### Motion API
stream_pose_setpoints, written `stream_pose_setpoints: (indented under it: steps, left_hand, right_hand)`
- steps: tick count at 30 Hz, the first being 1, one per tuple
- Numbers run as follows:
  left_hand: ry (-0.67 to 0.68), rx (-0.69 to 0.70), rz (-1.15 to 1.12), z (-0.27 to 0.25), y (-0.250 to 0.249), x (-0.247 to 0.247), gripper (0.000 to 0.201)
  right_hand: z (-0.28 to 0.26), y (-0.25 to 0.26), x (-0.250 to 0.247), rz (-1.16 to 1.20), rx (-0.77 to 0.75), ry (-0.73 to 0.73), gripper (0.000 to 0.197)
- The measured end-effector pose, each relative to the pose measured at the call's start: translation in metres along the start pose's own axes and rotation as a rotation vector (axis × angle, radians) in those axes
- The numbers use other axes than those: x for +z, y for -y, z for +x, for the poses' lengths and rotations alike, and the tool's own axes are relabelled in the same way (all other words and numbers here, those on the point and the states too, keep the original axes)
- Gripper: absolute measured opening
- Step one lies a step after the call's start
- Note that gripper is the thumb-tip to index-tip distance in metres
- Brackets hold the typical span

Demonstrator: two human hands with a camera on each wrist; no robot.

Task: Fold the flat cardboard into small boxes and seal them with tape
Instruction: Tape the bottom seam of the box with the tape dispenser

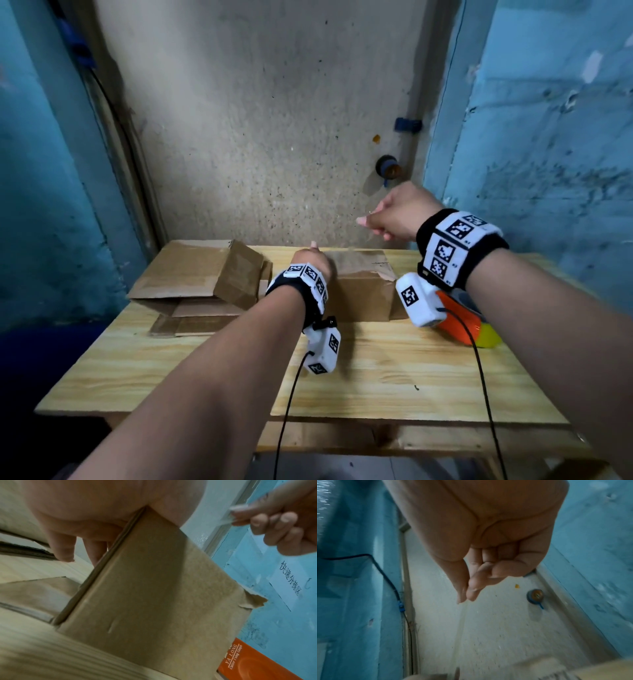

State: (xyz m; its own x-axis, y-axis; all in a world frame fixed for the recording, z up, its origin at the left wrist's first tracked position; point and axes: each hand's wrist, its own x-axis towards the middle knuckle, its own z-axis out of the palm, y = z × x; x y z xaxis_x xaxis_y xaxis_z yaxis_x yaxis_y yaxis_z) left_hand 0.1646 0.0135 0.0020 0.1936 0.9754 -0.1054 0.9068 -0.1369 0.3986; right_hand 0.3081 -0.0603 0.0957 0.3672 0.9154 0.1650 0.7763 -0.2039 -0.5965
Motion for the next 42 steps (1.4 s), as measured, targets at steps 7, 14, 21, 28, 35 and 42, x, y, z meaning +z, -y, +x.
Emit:
stream_pose_setpoints:
  steps: [7, 14, 21, 28, 35, 42]
  left_hand:
    - [0.021, 0.087, 0.223, 0.001, -0.003, -0.004, 0.054]
    - [0.029, 0.112, 0.288, 0.001, -0.003, -0.005, 0.055]
    - [0.029, 0.091, 0.225, 0.003, 0.002, -0.003, 0.059]
    - [0.014, 0.064, 0.159, 0.004, 0.004, 0.0, 0.058]
    - [-0.068, 0.064, 0.08, 0.009, 0.002, 0.003, 0.055]
    - [-0.059, 0.074, 0.053, 0.011, 0.004, 0.01, 0.038]
  right_hand:
    - [0.001, 0.03, 0.006, -0.227, -0.112, -0.129, 0.038]
    - [0.012, -0.01, 0.007, -0.236, 0.01, -0.095, 0.041]
    - [0.006, -0.053, 0.023, -0.094, 0.119, 0.007, 0.041]
    - [0.008, -0.063, 0.039, 0.096, 0.201, -0.024, 0.036]
    - [0.003, -0.076, 0.044, 0.291, 0.254, 0.018, 0.033]
    - [-0.001, -0.079, 0.047, 0.338, 0.27, 0.008, 0.028]
